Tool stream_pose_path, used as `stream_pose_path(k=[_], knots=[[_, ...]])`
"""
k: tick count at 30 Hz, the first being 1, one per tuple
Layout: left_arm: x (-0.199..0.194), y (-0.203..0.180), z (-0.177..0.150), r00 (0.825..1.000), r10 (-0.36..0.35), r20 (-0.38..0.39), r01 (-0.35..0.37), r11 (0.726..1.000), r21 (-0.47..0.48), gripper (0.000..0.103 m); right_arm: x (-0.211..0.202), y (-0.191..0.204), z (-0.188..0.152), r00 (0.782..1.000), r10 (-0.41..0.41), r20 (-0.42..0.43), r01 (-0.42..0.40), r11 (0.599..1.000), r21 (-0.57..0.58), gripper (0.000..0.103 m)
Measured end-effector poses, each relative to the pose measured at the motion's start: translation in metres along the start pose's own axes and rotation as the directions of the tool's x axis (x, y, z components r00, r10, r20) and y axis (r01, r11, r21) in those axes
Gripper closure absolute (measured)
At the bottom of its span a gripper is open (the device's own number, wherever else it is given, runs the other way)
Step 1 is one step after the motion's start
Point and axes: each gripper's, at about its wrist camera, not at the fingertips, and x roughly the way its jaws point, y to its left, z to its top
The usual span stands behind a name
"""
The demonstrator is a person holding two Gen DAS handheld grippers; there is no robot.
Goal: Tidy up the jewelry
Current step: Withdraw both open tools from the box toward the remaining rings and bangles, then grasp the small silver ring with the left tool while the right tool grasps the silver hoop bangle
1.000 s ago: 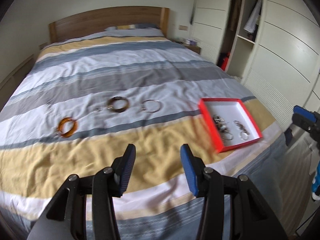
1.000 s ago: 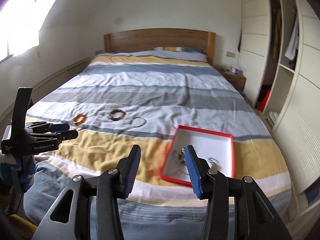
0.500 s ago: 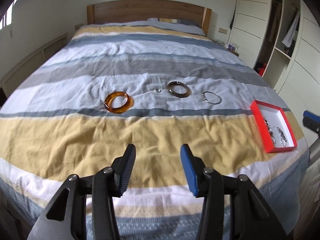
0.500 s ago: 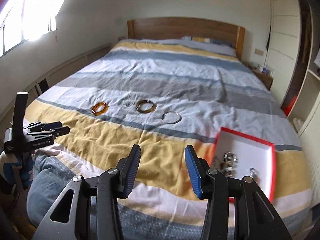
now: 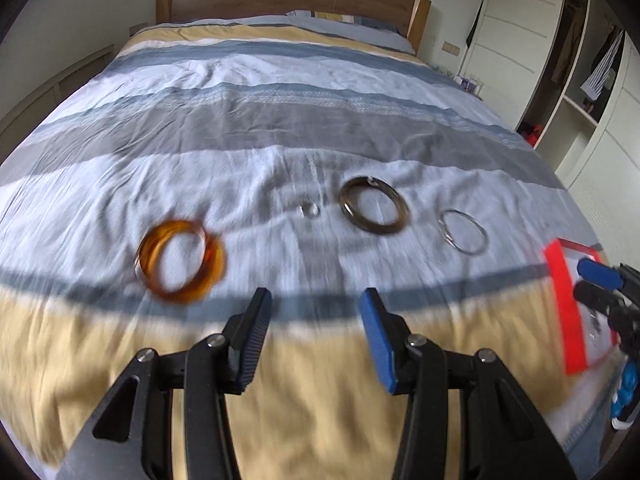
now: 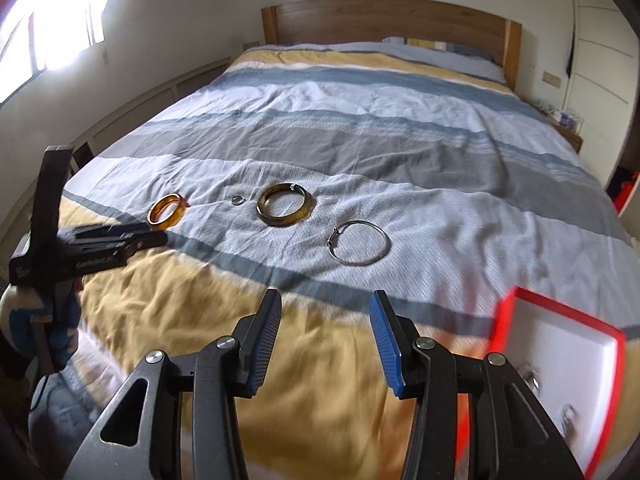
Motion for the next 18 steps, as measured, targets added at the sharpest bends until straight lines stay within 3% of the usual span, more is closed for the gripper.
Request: stream_pose_path(k=[7,13,18], knots=[[0.066,0.003,0.036,0.999,0.011,-0.049,-0.010,0.999,0.033,0.060,0.058,-0.009,0.011,0.998,0.045,-0.041,-0.046,0.999,-0.006,0.058],[0.095,-0.002,0.044,0.997,0.030,-0.070,-0.024,0.996,0.091,0.060,0.091,-0.012,0.020,0.996,0.067,-0.057,-0.068,0.998,-0.015,0.058],[0.109,-0.006,0.052,0.996,0.044,-0.075,-0.036,0.993,0.113,0.070,0.112,-0.013,0.029,0.995,0.068,-0.075,-0.070,0.997,-0.031,0.058]])
